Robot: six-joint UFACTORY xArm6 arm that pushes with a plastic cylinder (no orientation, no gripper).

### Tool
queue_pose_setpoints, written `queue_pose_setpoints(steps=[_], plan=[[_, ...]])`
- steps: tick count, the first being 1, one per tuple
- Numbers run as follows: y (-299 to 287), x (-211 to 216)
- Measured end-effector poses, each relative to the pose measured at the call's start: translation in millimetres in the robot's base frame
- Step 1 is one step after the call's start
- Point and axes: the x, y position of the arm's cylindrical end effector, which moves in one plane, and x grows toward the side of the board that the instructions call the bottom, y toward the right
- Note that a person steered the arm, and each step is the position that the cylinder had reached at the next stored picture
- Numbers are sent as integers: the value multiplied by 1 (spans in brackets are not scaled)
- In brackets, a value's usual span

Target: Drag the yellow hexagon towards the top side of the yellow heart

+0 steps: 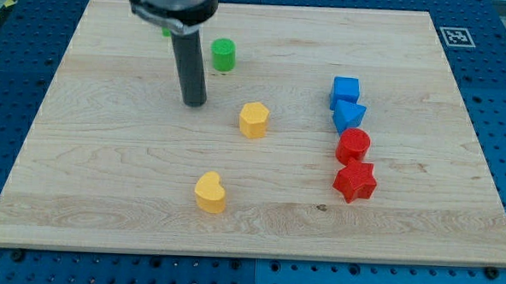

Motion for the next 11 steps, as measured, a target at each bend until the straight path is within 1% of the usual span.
queue_pose_setpoints(steps=[2, 4, 5, 6, 8, 11], plan=[[76, 19], [114, 22], [104, 31], [76, 31], [70, 57], [70, 67]])
